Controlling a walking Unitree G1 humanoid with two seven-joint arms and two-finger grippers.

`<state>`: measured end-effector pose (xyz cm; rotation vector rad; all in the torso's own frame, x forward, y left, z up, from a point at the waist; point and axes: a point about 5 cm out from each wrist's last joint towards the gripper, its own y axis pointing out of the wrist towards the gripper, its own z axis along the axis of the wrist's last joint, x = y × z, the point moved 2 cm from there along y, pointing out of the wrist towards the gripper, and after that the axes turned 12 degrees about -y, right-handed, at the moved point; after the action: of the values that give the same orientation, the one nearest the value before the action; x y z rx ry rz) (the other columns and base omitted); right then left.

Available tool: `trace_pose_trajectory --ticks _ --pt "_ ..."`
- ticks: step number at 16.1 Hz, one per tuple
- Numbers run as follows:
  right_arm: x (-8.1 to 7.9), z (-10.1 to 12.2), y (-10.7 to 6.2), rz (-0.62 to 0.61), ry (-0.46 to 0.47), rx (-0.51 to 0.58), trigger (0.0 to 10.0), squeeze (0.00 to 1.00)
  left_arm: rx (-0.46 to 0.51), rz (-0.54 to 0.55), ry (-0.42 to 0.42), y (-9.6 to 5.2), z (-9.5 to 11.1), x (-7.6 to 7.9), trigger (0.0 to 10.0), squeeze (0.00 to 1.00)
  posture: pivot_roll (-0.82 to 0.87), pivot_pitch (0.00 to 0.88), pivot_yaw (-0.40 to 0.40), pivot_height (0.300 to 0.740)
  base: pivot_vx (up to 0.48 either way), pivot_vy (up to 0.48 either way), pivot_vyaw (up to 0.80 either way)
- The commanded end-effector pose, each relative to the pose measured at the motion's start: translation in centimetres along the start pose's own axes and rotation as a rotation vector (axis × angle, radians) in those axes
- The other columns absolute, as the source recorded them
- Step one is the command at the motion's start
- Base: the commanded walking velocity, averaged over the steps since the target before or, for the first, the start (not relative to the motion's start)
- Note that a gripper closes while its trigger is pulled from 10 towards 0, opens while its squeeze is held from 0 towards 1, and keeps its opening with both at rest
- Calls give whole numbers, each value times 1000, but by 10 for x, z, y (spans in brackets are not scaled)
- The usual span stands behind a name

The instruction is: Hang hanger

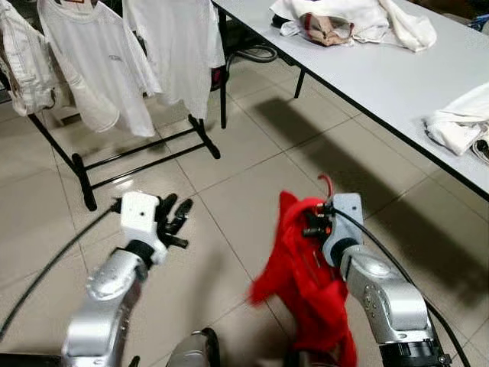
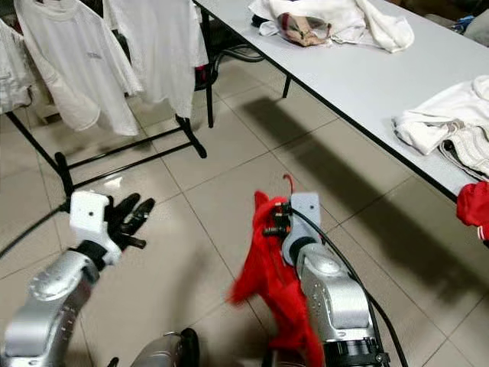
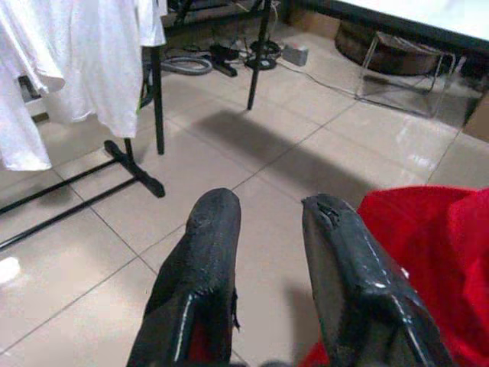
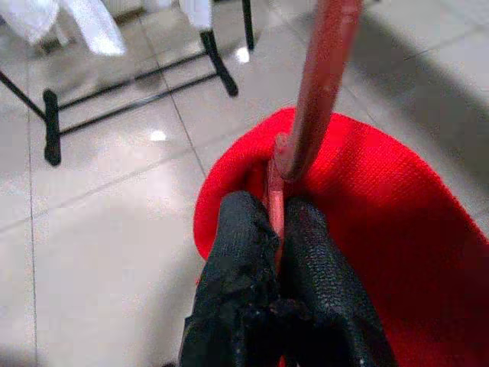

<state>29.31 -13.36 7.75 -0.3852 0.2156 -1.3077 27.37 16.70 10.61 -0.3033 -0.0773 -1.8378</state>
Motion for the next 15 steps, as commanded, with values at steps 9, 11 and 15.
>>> trace_pose_trajectory --ticks 9,11,15 --pt "0 31 -3 -56 17 192 10000 0 56 21 44 6 10 2 10000 0 -70 147 48 740 351 0 0" --pt "-1 36 -4 -34 51 225 10000 0 43 16 55 7 8 3 10000 0 -67 147 48 740 403 0 0" --pt "-2 46 -2 -67 -77 261 10000 0 46 4 57 9 9 6 10000 0 -64 147 50 740 405 0 438"
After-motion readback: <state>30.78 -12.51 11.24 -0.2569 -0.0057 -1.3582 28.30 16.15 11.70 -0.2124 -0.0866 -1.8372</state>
